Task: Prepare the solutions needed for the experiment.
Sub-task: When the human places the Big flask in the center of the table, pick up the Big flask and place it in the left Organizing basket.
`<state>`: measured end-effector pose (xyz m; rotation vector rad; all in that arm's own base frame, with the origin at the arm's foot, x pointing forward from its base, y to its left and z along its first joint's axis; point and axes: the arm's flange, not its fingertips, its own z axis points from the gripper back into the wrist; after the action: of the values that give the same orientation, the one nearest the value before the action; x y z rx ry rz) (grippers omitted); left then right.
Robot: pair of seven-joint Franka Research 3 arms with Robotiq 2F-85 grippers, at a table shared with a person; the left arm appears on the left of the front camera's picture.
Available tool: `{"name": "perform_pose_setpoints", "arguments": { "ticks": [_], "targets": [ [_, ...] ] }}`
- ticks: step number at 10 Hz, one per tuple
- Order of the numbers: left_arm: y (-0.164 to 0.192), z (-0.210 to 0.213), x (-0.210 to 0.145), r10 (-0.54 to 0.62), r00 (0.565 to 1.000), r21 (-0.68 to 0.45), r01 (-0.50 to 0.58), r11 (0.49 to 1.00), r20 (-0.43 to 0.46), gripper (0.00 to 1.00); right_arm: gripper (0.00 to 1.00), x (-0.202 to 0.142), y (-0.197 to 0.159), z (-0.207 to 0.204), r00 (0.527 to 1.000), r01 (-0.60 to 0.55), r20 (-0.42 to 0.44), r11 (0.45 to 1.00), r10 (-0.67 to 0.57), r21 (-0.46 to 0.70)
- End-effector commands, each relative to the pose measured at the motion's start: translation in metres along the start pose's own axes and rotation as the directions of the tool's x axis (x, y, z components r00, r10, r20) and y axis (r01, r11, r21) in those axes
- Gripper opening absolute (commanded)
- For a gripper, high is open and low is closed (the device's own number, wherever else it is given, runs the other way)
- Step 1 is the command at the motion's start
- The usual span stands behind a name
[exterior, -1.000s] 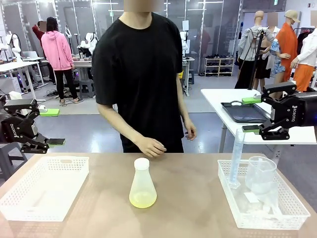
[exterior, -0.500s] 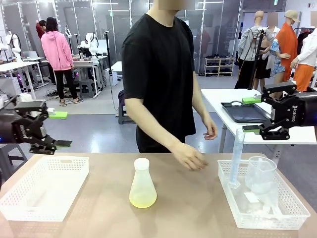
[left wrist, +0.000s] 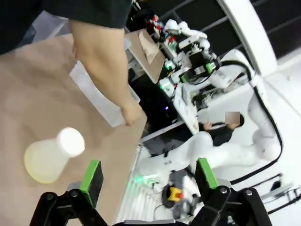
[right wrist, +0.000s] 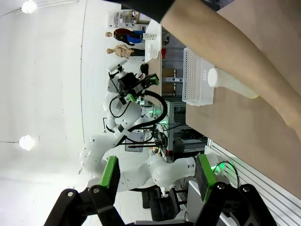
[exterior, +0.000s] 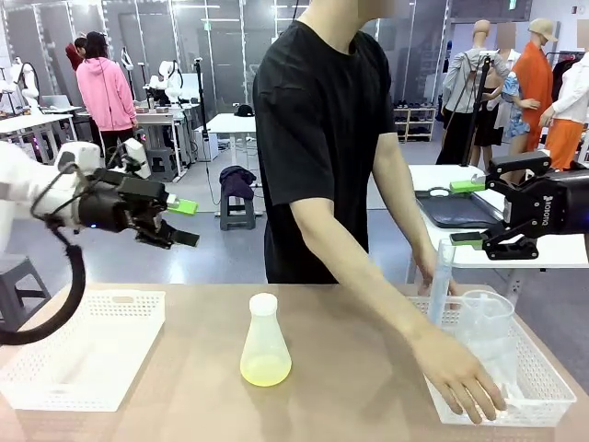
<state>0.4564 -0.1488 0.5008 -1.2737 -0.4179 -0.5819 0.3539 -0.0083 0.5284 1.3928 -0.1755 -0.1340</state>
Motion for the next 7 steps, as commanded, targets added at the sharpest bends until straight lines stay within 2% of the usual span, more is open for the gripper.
{"name": "perform_pose_setpoints", "arguments": {
  "ticks": [1, 2, 3, 4, 5, 7],
  "targets": [
    [0.024, -0.001, 0.027, -0.170, 0.985, 0.057, 0.171, 0.984, -0.031, 1.00, 0.81, 0.000, 0.001, 0.000, 1.000, -0.005, 0.001, 1.000, 0.005, 0.014],
    [0.033, 0.001, 0.033, -0.255, 0.964, 0.064, 0.260, 0.964, -0.078, 1.00, 0.81, 0.000, 0.001, 0.000, 1.000, -0.005, 0.001, 1.000, 0.005, 0.014],
    [0.038, 0.000, 0.036, -0.280, 0.951, 0.008, 0.283, 0.959, -0.132, 1.00, 0.81, 0.000, 0.001, 0.000, 1.000, -0.005, 0.001, 1.000, 0.005, 0.014],
    [0.044, -0.002, 0.039, -0.279, 0.952, -0.023, 0.278, 0.960, -0.128, 1.00, 0.81, 0.000, 0.001, 0.000, 1.000, -0.005, 0.001, 1.000, 0.005, 0.014],
    [0.032, 0.000, 0.031, -0.224, 0.970, 0.039, 0.229, 0.973, -0.098, 1.00, 0.81, 0.000, 0.001, 0.000, 1.000, -0.005, 0.001, 1.000, 0.005, 0.014],
    [0.032, 0.000, 0.031, -0.224, 0.970, 0.039, 0.229, 0.973, -0.098, 1.00, 0.81, 0.000, 0.001, 0.000, 1.000, -0.005, 0.001, 1.000, 0.005, 0.014]
  ]
}}
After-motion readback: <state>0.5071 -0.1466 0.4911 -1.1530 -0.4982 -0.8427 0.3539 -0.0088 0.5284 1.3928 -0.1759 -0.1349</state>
